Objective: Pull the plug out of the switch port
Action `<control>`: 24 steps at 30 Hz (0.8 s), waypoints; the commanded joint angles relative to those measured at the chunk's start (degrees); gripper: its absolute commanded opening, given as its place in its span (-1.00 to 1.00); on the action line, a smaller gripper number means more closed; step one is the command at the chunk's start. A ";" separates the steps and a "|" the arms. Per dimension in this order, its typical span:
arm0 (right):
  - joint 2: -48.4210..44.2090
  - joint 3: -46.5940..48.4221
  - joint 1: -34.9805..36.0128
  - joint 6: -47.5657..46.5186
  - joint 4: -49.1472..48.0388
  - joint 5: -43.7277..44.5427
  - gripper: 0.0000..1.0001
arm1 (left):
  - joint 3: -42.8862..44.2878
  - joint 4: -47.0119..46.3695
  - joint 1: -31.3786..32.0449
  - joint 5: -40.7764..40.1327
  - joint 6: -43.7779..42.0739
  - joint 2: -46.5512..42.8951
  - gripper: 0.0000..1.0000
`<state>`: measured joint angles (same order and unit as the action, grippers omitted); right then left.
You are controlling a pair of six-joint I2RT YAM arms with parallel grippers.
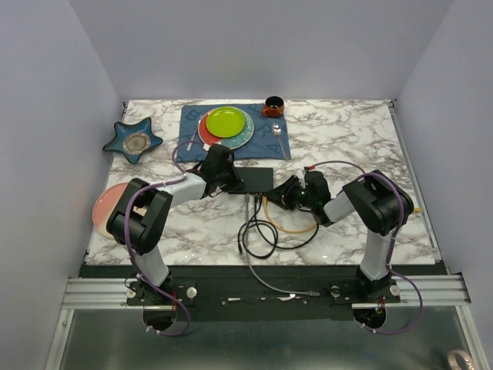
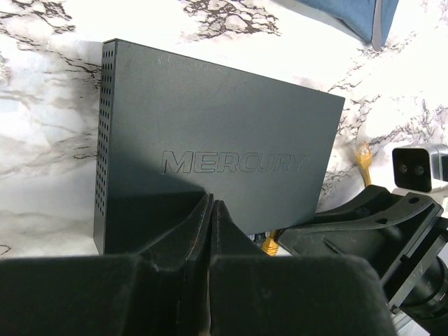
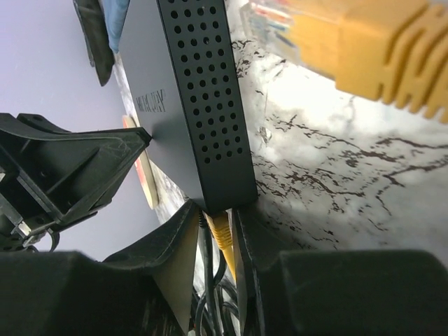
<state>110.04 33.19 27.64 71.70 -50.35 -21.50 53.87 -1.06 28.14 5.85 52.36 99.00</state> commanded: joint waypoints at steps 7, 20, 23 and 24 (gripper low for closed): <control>0.35 -1.37 -0.66 1.16 -0.98 4.09 -0.34 | -1.83 1.32 -0.19 0.66 -0.06 -0.56 -0.86; 2.11 -1.64 -0.74 4.33 -3.09 5.59 -0.50 | -2.36 1.41 -0.19 0.66 0.02 -0.74 -0.86; 2.63 -1.81 -0.66 4.06 -3.61 5.41 -0.62 | -2.54 1.32 -0.28 0.75 0.11 -0.83 -0.86; 2.72 -1.90 -0.66 3.89 -3.79 5.15 -0.65 | -2.45 1.32 -0.19 0.83 0.11 -0.83 -0.86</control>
<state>110.67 32.12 27.53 75.48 -52.58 -20.18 52.99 -2.33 28.12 6.09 52.84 98.83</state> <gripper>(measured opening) 0.214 0.073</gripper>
